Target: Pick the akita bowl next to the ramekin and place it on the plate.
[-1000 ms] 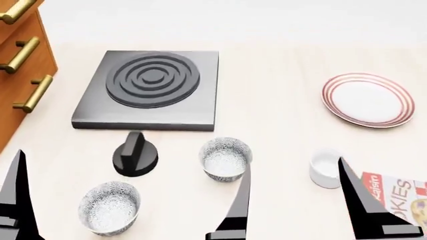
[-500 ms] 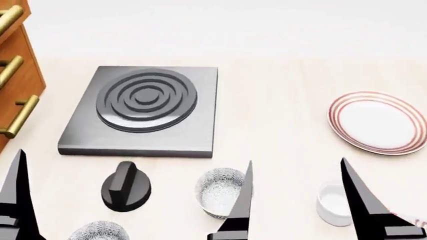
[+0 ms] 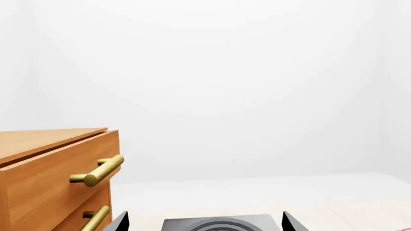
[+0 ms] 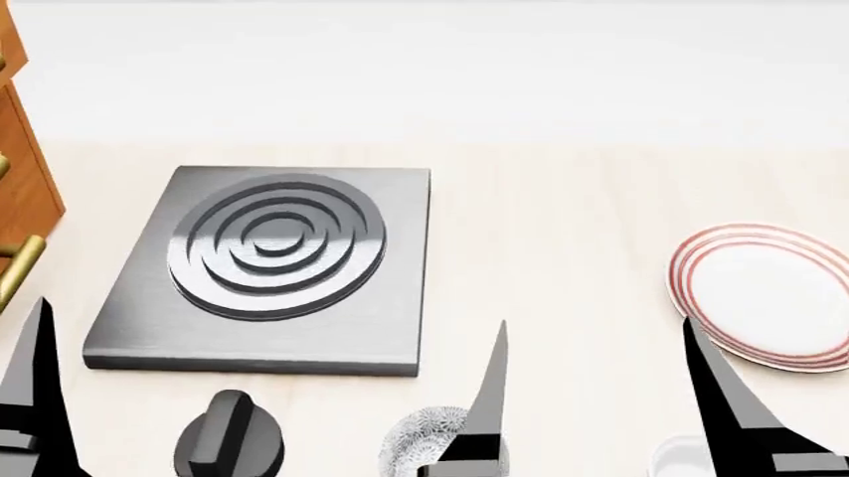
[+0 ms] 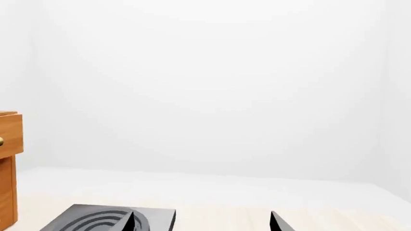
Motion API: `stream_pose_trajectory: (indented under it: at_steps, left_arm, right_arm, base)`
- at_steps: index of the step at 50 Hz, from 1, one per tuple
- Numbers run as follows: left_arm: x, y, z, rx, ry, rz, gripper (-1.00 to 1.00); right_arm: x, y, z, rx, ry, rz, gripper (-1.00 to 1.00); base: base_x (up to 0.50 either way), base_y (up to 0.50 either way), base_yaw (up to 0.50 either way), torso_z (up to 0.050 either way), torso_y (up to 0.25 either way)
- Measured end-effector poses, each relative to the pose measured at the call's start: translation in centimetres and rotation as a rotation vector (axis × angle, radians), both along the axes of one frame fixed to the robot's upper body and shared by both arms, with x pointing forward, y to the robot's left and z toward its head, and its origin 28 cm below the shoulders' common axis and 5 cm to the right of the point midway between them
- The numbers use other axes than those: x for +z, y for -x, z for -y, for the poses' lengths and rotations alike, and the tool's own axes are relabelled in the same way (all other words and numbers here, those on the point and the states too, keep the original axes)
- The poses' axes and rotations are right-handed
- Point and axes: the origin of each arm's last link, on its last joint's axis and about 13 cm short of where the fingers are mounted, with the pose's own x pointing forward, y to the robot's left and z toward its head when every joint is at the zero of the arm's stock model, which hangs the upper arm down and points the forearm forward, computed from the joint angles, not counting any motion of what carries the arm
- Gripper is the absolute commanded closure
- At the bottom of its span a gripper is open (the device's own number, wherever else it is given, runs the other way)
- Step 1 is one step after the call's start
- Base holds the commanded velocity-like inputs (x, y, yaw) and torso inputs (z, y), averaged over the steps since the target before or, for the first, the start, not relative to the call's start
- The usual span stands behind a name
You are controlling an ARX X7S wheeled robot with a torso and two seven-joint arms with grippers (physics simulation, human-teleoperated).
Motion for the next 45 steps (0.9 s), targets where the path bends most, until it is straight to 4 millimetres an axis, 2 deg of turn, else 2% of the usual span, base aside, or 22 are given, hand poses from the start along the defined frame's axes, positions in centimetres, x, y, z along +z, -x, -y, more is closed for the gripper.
stream_pose_trajectory:
  at_steps: [24, 33, 45]
  left_arm:
    - [-0.17, -0.09, 0.0, -0.005, 0.003, -0.008, -1.0]
    - [-0.23, -0.14, -0.02, -0.007, 0.003, -0.012, -1.0]
    - [-0.34, -0.2, 0.0, -0.009, -0.001, -0.021, -1.0]
  right_arm:
    - [0.0, -0.04, 0.09, -0.001, -0.001, 0.005, -1.0]
    - [0.0, -0.01, 0.04, -0.006, 0.012, 0.009, -1.0]
    - [-0.11, 0.04, 0.02, -0.008, 0.016, 0.007, -1.0]
  base:
    - [0.27, 0.0, 0.0, 0.0, 0.0]
    - [0.0, 0.0, 0.0, 0.0, 0.0]
    - [0.0, 0.0, 0.0, -0.004, -0.195]
